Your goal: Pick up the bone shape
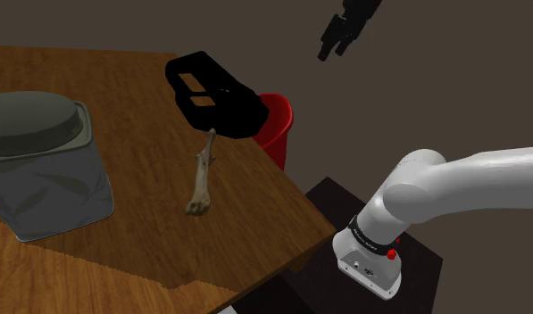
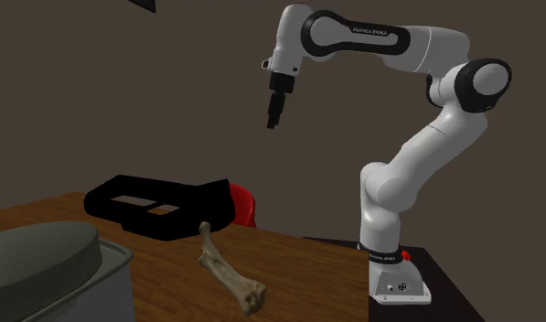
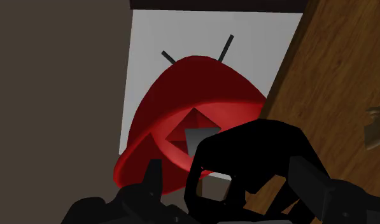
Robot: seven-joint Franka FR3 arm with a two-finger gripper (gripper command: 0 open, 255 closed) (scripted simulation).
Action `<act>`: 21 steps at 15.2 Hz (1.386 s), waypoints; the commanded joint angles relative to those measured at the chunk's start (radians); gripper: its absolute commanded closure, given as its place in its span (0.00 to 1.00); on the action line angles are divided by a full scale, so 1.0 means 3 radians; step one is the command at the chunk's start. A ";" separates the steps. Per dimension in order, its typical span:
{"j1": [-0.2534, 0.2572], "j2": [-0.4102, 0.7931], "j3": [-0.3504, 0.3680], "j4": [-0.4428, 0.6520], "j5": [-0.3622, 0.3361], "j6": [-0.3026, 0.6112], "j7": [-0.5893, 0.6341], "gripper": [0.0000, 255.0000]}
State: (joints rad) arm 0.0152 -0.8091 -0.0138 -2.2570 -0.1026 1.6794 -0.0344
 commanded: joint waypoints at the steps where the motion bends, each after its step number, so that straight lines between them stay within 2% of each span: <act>1: 0.0000 0.0000 0.0000 0.0000 0.0000 0.0000 0.0000 0.00; 11: 0.0015 -0.0314 0.0777 -0.0761 0.0507 0.0452 0.1279 0.00; 16: 0.0032 -0.0228 0.1238 -0.0929 0.0791 0.0739 0.1938 0.00; 21: -0.0018 0.0031 0.1746 -0.0942 0.1032 0.1070 0.2605 0.00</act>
State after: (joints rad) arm 0.0092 -0.8081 0.4771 -2.5356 0.1897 1.9837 0.6998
